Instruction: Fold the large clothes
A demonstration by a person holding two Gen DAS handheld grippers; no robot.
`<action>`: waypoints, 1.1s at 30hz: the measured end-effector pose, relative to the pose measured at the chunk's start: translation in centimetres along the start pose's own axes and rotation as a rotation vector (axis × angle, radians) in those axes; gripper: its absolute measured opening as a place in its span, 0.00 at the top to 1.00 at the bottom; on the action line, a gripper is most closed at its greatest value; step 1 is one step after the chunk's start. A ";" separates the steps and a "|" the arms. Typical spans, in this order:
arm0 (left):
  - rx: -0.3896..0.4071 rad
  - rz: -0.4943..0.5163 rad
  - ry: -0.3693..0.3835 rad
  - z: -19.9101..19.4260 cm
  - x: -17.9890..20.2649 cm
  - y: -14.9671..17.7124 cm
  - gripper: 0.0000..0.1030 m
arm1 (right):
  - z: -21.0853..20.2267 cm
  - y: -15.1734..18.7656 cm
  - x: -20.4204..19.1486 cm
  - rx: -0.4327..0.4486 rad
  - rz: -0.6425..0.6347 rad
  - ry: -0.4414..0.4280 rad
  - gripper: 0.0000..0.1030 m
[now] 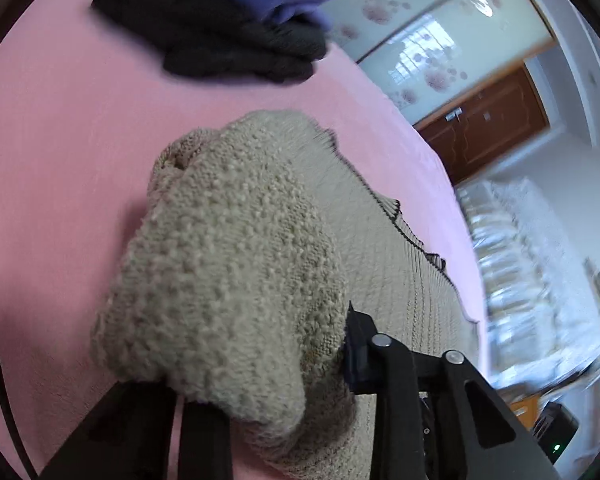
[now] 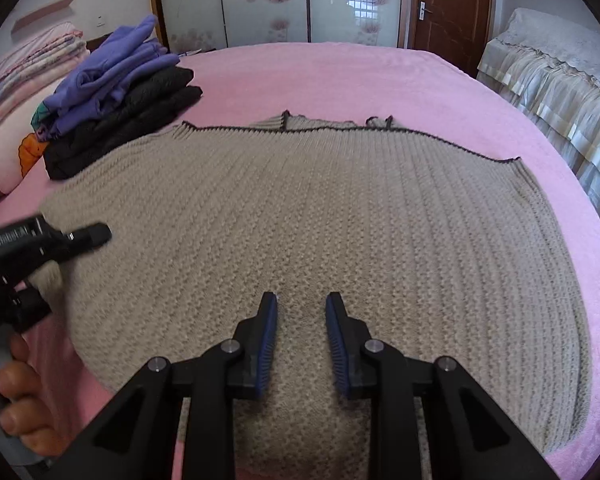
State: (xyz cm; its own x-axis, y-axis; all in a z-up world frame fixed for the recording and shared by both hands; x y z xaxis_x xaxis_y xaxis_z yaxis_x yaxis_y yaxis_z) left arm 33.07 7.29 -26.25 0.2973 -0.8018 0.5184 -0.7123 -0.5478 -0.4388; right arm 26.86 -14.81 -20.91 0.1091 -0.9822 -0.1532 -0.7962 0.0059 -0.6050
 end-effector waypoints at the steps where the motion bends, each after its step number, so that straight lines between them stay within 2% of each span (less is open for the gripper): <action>1: 0.034 0.050 -0.019 -0.9 1.0 0.0 0.76 | 0.2 0.1 0.1 -0.005 0.001 -0.005 0.75; 3: 0.100 0.153 -0.044 -2.4 3.7 -0.1 0.77 | 0.4 0.4 0.4 -0.012 0.014 -0.024 0.75; 5: 0.154 0.261 -0.034 -4.0 7.2 0.1 0.78 | 0.5 0.5 0.7 -0.015 0.028 -0.042 0.75; 9: 0.215 0.438 0.012 -6.1 13.8 0.9 0.78 | 0.1 0.8 1.8 -0.019 0.076 -0.103 0.76; 12: 0.249 0.556 0.055 -7.2 18.5 2.6 0.79 | -1.3 0.8 3.3 -0.019 0.146 -0.172 0.82; 13: 0.253 0.594 0.078 -7.4 20.2 3.5 0.79 | -2.1 0.7 4.1 -0.010 0.167 -0.171 0.82; 16: 0.249 0.684 0.122 -7.3 24.6 6.2 0.79 | -5.6 0.7 7.3 0.059 0.208 -0.123 0.82; 18: 0.232 0.748 0.153 -6.7 26.9 8.5 0.79 | -8.0 1.0 10.0 0.102 0.226 -0.060 0.82; 22: 0.133 0.890 0.182 -4.6 29.6 13.7 0.79 | -11.2 2.6 15.2 0.134 0.273 0.075 0.82; 25: 0.033 1.053 0.106 -1.1 29.9 19.1 0.79 | -12.4 4.4 18.4 0.130 0.323 0.132 0.82; 26: 0.025 1.103 0.075 -0.4 29.8 20.5 0.78 | -12.6 5.1 19.4 0.122 0.344 0.146 0.82; 28: 0.078 1.202 0.021 -0.1 29.6 23.2 0.76 | -12.6 5.9 20.4 0.110 0.367 0.155 0.82; 29: 0.103 1.237 0.005 -0.3 29.5 23.9 0.70 | -12.6 6.2 20.7 0.102 0.374 0.158 0.82; 30: 0.119 1.262 0.002 -0.6 29.4 24.4 0.56 | -12.4 6.5 20.8 0.095 0.377 0.161 0.82; 32: 0.075 1.283 0.070 -1.6 29.7 25.2 0.34 | -12.3 6.8 20.7 0.088 0.376 0.162 0.82; 33: 0.058 1.285 0.097 -2.0 29.8 25.5 0.32 | -12.3 6.7 20.7 0.088 0.374 0.160 0.82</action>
State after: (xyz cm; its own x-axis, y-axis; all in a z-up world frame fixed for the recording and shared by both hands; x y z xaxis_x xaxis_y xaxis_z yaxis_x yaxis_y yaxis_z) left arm 22.52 -30.13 -20.53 -0.6261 -0.7395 -0.2474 -0.4223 0.5882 -0.6897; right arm 16.43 -37.37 -18.55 -0.2780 -0.9259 -0.2556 -0.7089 0.3773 -0.5959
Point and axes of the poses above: each gripper's, at about its wrist camera, not at the fingertips, and z roughly the way its jaws point, x to its right, y to its underside, the point moved 3 cm from there along z, roughly the way its jaws point, and after that the axes turned 8 degrees about -y, right-handed, at the moved point
